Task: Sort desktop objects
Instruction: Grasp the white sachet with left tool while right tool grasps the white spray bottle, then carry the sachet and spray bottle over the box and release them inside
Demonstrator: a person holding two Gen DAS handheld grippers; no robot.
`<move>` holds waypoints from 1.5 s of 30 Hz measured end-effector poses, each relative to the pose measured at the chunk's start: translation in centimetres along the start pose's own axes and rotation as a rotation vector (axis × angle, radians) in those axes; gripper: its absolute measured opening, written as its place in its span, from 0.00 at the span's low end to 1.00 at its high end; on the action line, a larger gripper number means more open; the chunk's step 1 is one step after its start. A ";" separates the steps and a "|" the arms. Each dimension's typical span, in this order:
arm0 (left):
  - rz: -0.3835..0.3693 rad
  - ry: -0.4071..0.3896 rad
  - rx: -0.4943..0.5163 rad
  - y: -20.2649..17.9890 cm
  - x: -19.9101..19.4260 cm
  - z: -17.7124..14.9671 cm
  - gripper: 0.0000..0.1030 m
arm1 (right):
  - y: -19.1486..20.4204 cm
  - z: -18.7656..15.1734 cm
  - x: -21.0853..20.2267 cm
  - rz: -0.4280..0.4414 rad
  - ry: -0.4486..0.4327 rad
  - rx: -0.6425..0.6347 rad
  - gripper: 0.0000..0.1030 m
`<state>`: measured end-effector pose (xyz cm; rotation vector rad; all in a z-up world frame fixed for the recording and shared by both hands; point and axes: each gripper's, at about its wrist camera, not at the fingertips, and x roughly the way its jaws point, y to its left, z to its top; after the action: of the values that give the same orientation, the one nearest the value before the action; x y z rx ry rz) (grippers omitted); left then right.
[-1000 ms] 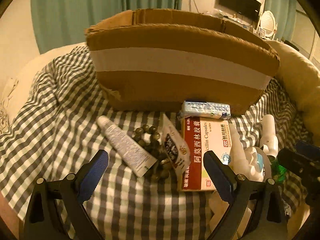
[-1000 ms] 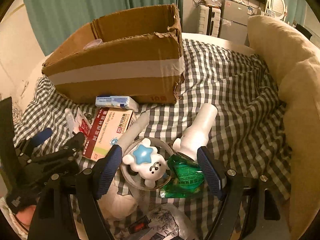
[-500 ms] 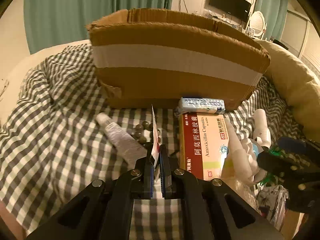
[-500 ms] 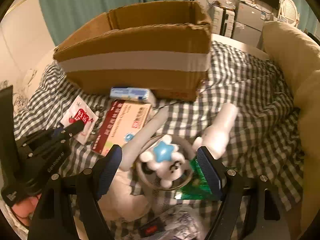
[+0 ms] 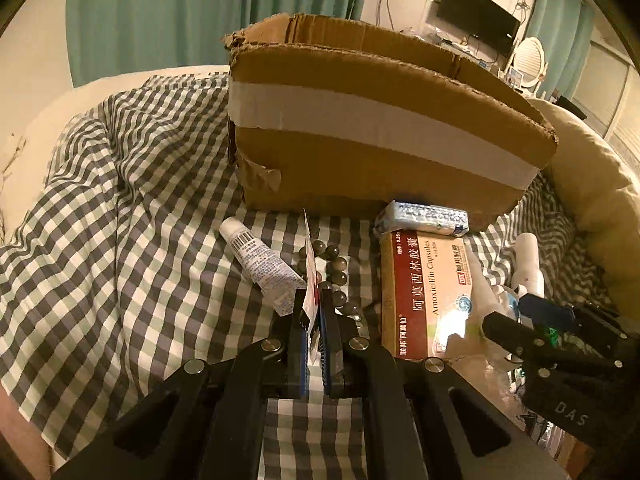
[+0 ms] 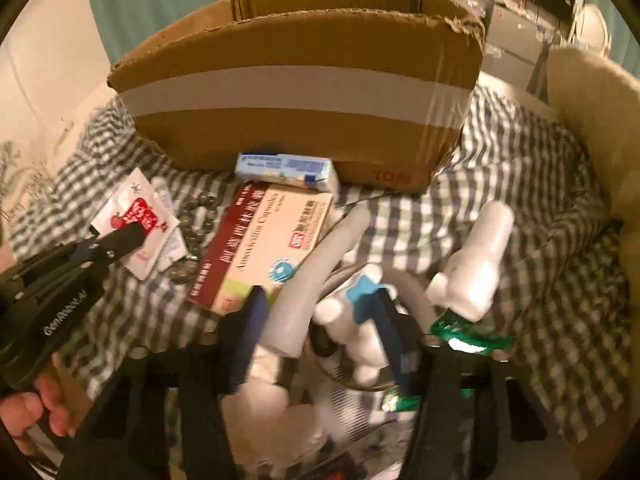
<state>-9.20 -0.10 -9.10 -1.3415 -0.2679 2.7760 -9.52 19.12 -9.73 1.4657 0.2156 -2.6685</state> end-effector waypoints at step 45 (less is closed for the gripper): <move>-0.046 -0.071 -0.032 0.0 -2.7 1.6 0.05 | -0.5 1.8 -6.1 0.134 -0.112 0.002 0.15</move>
<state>-8.79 -0.66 -6.08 -1.2280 -0.3426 2.7968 -7.81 19.39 -3.54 1.2775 0.1022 -2.6335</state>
